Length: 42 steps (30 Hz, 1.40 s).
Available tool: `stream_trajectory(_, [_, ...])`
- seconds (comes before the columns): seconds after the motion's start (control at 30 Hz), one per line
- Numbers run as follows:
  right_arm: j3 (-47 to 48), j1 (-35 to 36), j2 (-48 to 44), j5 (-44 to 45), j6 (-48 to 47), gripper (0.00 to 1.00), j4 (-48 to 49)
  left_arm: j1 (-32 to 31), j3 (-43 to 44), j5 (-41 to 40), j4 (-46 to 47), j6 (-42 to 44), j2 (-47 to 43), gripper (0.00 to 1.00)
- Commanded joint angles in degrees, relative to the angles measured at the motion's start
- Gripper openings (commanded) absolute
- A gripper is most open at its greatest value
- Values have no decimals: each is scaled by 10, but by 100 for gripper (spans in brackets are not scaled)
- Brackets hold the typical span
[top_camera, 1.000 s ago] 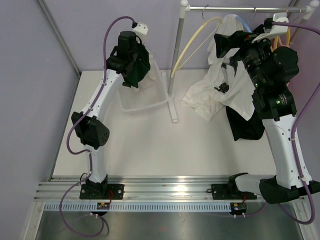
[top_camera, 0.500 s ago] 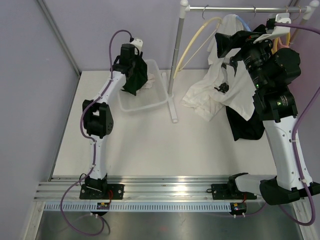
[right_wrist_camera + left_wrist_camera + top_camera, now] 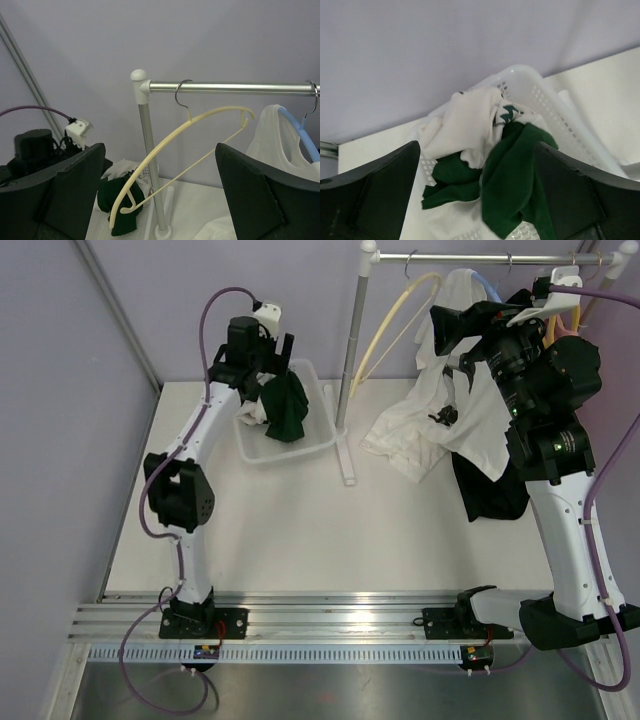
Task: Remove the t-shirt from the hanger
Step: Place the tshirt into the basket, then grab a hanger with a tshirt on it with the right arm
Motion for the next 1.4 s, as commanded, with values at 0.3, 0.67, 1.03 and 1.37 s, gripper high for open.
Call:
stream_trajectory(0.3, [-9,-2,-23,5,-13,100,25,-13,-181,82,-23,-59,-289,99])
stream_trajectory(0.67, [-65,-2,-51,51,-8,99,95,-13,-512,133,140,-95,-507,99])
stream_trajectory(1.03, [-60,-2,-47,68,-9,99,91,-13,-682,176,252,-127,-628,99])
stream_trajectory(1.37, [-60,-2,-48,122,11,99,125,-14,-717,187,274,-134,-636,99])
